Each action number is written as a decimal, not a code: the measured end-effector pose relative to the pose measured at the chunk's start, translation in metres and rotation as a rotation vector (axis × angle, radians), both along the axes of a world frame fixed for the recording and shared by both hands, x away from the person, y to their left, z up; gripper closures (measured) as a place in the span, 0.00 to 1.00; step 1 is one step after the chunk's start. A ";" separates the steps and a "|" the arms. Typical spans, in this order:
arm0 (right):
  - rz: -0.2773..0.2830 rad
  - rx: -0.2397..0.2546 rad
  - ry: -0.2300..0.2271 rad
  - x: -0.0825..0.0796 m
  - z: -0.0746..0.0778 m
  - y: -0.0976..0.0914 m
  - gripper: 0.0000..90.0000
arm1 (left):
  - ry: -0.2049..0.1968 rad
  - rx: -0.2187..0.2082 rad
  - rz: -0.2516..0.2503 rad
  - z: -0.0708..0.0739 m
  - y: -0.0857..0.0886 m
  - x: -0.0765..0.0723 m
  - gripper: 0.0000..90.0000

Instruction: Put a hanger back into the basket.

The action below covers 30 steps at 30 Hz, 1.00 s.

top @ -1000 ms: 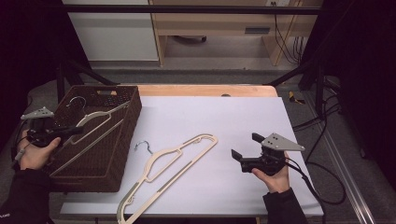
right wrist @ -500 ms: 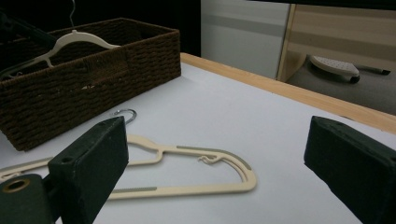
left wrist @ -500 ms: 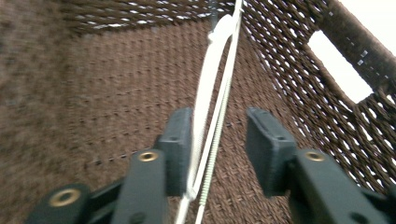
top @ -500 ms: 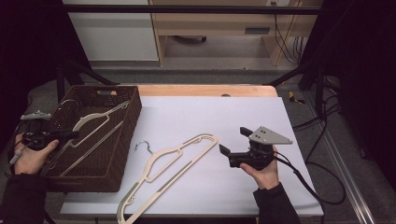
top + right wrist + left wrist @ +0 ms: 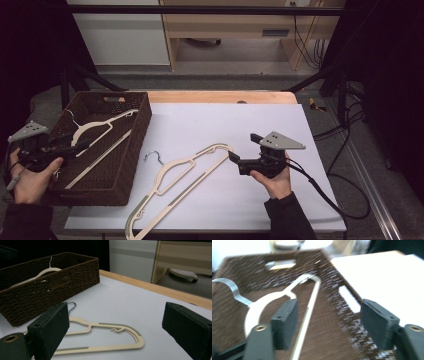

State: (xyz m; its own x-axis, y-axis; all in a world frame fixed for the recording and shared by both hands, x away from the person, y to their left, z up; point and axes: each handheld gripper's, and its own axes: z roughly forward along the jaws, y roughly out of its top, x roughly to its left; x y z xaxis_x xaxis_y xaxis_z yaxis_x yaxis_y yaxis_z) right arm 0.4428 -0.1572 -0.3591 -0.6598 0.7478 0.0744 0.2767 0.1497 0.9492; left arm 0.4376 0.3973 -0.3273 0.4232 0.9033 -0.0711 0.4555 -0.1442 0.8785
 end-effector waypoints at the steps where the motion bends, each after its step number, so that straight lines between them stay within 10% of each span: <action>1: -0.001 0.003 0.004 0.001 0.000 0.001 0.08 | -0.021 -0.012 -0.012 0.000 -0.006 -0.005 0.29; 10: 0.010 -0.009 0.024 0.007 -0.005 0.007 0.09 | -0.133 -0.091 -0.119 -0.017 -0.058 -0.043 0.12; 14: 0.026 -0.013 0.033 0.012 -0.008 0.016 0.09 | -0.152 -0.041 -0.151 -0.024 -0.078 -0.058 0.11; 30: 0.103 -0.072 0.107 0.040 -0.021 0.095 0.17 | -0.112 -0.010 -0.250 -0.043 -0.117 -0.083 0.12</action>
